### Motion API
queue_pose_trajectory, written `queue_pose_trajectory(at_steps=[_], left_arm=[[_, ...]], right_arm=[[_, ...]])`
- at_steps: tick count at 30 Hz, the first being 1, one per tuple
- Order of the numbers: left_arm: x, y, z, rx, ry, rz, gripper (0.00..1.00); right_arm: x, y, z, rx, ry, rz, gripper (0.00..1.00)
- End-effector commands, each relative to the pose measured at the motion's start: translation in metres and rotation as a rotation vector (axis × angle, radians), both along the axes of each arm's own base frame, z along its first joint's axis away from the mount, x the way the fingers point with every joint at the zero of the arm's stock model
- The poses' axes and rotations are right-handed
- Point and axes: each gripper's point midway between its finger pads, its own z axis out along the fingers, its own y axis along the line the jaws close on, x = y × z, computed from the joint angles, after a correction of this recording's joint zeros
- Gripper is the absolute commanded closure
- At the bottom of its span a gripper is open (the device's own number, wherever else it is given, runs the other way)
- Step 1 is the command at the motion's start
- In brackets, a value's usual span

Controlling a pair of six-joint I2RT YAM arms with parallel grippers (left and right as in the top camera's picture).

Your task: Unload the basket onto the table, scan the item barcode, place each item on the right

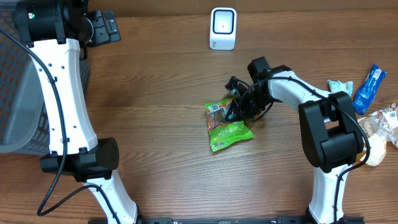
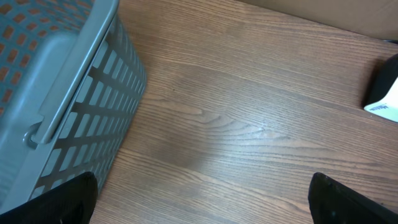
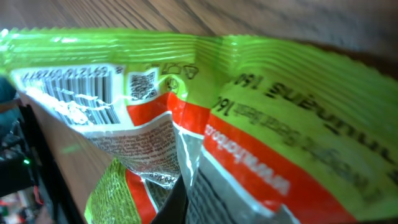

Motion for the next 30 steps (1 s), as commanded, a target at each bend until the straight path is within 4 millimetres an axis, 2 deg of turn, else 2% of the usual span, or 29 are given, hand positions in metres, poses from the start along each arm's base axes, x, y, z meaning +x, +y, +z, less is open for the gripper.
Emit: queue_pose_trajectory(at_steps=[1, 4, 5, 6, 9, 10, 14, 16, 21, 28, 30], left_arm=[[-0.004, -0.003, 0.013, 0.011, -0.032, -0.017, 0.00], [-0.004, -0.003, 0.013, 0.011, -0.032, -0.016, 0.00], [-0.004, -0.003, 0.013, 0.011, -0.032, -0.016, 0.00], [-0.004, -0.003, 0.014, 0.011, -0.033, -0.017, 0.00], [-0.004, -0.003, 0.013, 0.011, -0.032, -0.016, 0.00], [-0.004, -0.003, 0.013, 0.011, -0.032, -0.016, 0.00], [-0.004, -0.003, 0.013, 0.012, -0.032, -0.016, 0.00], [-0.004, -0.003, 0.013, 0.011, -0.032, -0.017, 0.00], [-0.004, -0.003, 0.013, 0.011, -0.032, -0.016, 0.00], [-0.004, -0.003, 0.013, 0.011, -0.032, -0.016, 0.00], [-0.004, -0.003, 0.013, 0.012, -0.032, -0.016, 0.00]], right_arm=[[-0.004, -0.013, -0.012, -0.054, 0.083, -0.064, 0.96], [0.013, -0.018, 0.009, -0.010, 0.070, -0.102, 0.96], [0.021, -0.022, 0.017, -0.008, 0.052, -0.114, 0.92], [0.028, -0.025, 0.023, -0.011, 0.035, -0.123, 0.81], [0.043, -0.034, 0.041, -0.054, -0.009, -0.137, 0.38], [0.047, -0.036, 0.048, -0.073, -0.019, -0.139, 0.35], [0.050, -0.049, 0.062, -0.178, 0.005, -0.211, 0.33], [0.042, -0.054, 0.063, -0.212, 0.042, -0.223, 0.33], [-0.003, -0.051, 0.039, -0.254, 0.183, -0.177, 0.38], [-0.040, -0.029, 0.001, -0.286, 0.245, -0.160, 0.41], [-0.052, -0.027, -0.009, -0.282, 0.284, -0.171, 0.53]])
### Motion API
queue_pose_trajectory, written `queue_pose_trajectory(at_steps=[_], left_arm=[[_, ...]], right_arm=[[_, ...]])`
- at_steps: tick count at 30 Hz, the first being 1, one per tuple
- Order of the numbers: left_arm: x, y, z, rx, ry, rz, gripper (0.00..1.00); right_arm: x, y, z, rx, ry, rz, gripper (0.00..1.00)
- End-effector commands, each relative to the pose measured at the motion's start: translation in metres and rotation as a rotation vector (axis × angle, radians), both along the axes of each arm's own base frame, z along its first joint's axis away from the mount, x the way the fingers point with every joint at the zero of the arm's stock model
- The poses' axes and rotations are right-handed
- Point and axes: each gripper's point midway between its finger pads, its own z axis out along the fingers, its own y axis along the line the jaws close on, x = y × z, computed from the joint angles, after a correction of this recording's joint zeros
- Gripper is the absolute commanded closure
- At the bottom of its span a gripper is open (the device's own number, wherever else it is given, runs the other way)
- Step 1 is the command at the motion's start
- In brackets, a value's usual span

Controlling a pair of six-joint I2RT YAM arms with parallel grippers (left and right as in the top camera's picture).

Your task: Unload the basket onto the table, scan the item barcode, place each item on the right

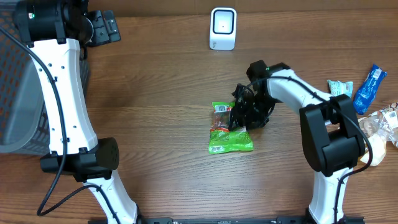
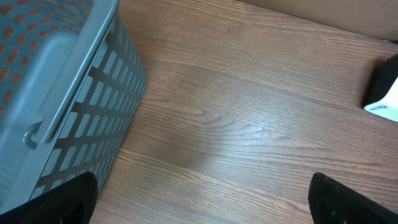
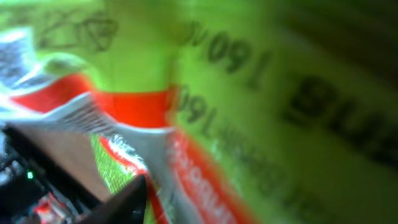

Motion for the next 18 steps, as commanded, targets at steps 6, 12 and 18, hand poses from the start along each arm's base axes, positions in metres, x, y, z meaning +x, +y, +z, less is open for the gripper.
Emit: queue_pose_trajectory(at_steps=[6, 12, 18], left_arm=[[-0.004, -0.003, 0.013, 0.011, -0.033, -0.016, 0.00], [-0.004, -0.003, 0.013, 0.011, -0.033, -0.016, 0.00], [-0.004, -0.003, 0.014, 0.011, -0.033, -0.016, 0.00]], right_arm=[[-0.013, 0.000, -0.007, 0.019, 0.028, -0.048, 0.96], [0.030, -0.023, 0.032, -0.069, -0.210, -0.033, 0.90], [0.057, -0.034, 0.062, -0.138, -0.393, 0.015, 0.27]])
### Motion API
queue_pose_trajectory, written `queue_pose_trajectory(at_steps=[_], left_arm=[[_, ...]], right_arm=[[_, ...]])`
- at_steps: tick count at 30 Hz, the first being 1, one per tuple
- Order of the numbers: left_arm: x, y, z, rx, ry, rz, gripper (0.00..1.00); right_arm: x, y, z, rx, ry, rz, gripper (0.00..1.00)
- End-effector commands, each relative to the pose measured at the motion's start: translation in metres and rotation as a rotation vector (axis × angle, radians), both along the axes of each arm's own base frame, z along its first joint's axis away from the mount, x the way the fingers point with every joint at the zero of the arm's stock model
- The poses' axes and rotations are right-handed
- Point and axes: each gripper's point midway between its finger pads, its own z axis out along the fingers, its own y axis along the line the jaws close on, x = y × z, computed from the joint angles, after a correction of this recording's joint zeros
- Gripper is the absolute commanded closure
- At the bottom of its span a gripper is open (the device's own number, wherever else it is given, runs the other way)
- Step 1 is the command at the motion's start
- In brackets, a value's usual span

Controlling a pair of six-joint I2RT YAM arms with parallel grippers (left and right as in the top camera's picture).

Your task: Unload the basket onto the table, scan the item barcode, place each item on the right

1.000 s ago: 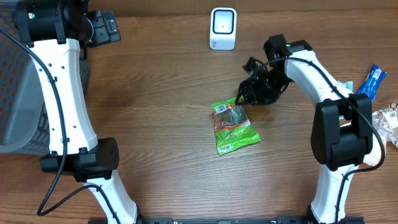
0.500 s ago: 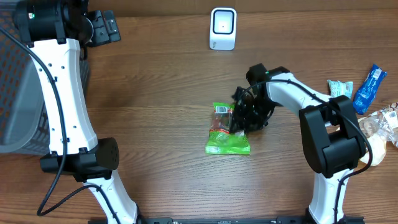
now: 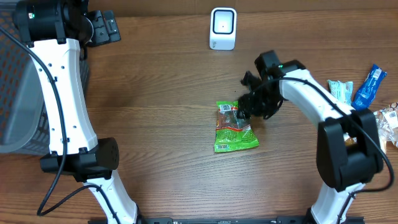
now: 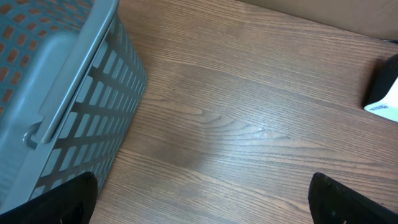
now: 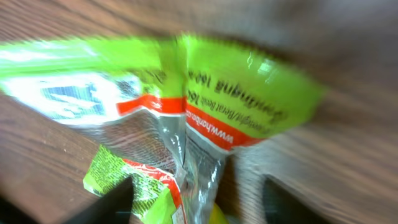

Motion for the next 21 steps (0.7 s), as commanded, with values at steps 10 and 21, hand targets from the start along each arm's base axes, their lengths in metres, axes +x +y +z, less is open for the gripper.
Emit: queue_pose_trajectory(at_steps=[10, 21], left_arm=[[-0.004, -0.003, 0.013, 0.011, -0.032, -0.016, 0.00], [-0.004, -0.003, 0.013, 0.011, -0.032, -0.016, 0.00]], right_arm=[[-0.025, -0.008, 0.021, 0.110, 0.134, -0.148, 0.30], [-0.034, 0.006, -0.046, 0.096, 0.127, -0.360, 0.45]])
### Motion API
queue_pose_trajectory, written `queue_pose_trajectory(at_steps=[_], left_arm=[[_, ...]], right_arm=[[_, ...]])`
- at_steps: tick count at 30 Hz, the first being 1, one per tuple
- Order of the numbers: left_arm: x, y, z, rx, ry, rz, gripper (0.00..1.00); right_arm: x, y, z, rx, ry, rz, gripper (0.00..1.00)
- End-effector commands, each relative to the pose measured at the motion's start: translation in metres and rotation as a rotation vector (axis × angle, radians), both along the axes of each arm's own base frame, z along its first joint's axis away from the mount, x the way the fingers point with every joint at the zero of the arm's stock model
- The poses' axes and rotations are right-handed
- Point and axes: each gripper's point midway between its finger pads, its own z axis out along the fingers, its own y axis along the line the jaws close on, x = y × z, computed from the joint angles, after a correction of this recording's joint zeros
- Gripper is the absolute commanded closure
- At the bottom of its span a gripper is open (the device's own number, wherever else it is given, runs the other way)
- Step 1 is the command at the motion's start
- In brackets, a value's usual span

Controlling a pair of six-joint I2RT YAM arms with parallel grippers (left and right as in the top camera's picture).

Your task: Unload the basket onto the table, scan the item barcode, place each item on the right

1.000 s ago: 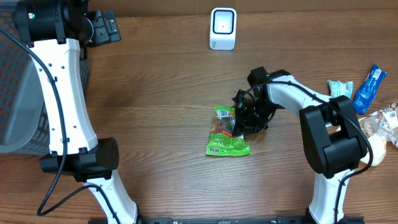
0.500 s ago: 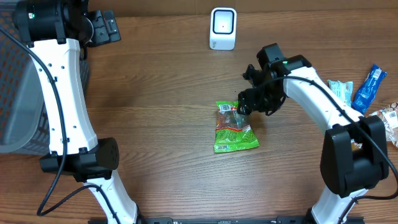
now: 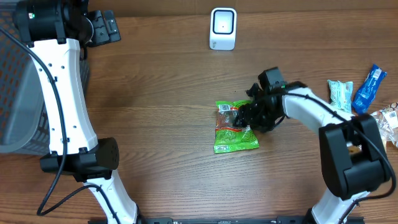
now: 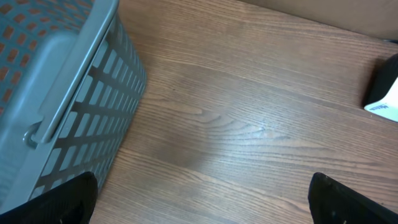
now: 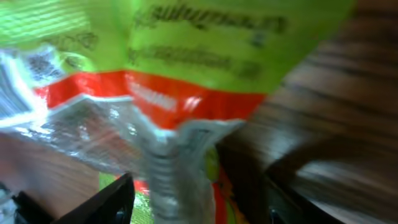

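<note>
The green and red snack packet [image 3: 234, 138] lies flat on the table, just left of my right gripper [image 3: 248, 116]. In the right wrist view the packet [image 5: 186, 62] fills the frame, blurred. Its silver back seam stands between the spread fingers of my right gripper [image 5: 196, 196], which is open. The white barcode scanner [image 3: 222, 28] stands at the far edge of the table, well beyond the packet. My left gripper [image 4: 202, 205] is open and holds nothing. It hangs high over the far left, with the scanner [image 4: 384, 93] at its view's right edge.
A grey slatted basket [image 4: 56, 93] stands at the table's left edge, seen again as the basket [image 3: 12, 93] from above. On the right lie a blue packet [image 3: 370, 86], a pale green packet [image 3: 339, 92] and a clear bag of goods [image 3: 380, 132].
My right gripper has shifted a little nearer and closer in on the packet's right side, jaws still apart. The packet has stayed where it was. The left arm has not moved.
First the packet lay tilted with my right gripper closed on its edge. A second later it was turned more upright on the table. Then the jaws stood apart with the packet flat a little further right, where it still lies.
</note>
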Motion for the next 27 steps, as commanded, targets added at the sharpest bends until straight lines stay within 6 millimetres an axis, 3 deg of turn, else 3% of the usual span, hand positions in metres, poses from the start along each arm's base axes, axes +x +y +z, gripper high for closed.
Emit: queue_pose_trajectory(at_steps=[1, 2, 3, 8, 12, 13, 16, 18, 21, 27], left_arm=[[-0.004, -0.003, 0.013, 0.012, -0.032, -0.016, 0.00], [-0.004, -0.003, 0.013, 0.012, -0.032, -0.016, 0.00], [-0.004, -0.003, 0.013, 0.012, -0.032, -0.016, 0.00], [-0.004, -0.003, 0.013, 0.012, -0.032, -0.016, 0.00], [-0.004, -0.003, 0.013, 0.012, -0.032, -0.016, 0.00], [-0.004, -0.003, 0.013, 0.012, -0.032, -0.016, 0.00], [-0.004, -0.003, 0.013, 0.012, -0.032, -0.016, 0.00], [-0.004, -0.003, 0.013, 0.012, -0.032, -0.016, 0.00], [-0.004, -0.003, 0.014, 0.012, -0.033, -0.016, 0.00], [-0.004, -0.003, 0.014, 0.012, -0.033, -0.016, 0.00]], right_arm=[[-0.009, -0.005, -0.010, -0.016, 0.059, -0.097, 0.60], [-0.007, -0.007, -0.010, -0.014, 0.059, -0.103, 0.84], [-0.006, -0.008, -0.010, -0.015, 0.056, -0.107, 0.96], [0.020, -0.010, 0.013, 0.031, -0.053, -0.076, 0.96], [0.049, -0.005, 0.075, 0.067, -0.252, 0.023, 0.96], [0.054, 0.002, 0.104, 0.096, -0.339, 0.093, 0.96], [0.057, 0.018, 0.154, 0.179, -0.490, 0.188, 0.96], [0.058, 0.022, 0.174, 0.211, -0.552, 0.197, 0.96], [0.058, 0.024, 0.190, 0.240, -0.587, 0.189, 0.96], [0.069, 0.017, 0.204, 0.213, -0.556, 0.056, 0.96]])
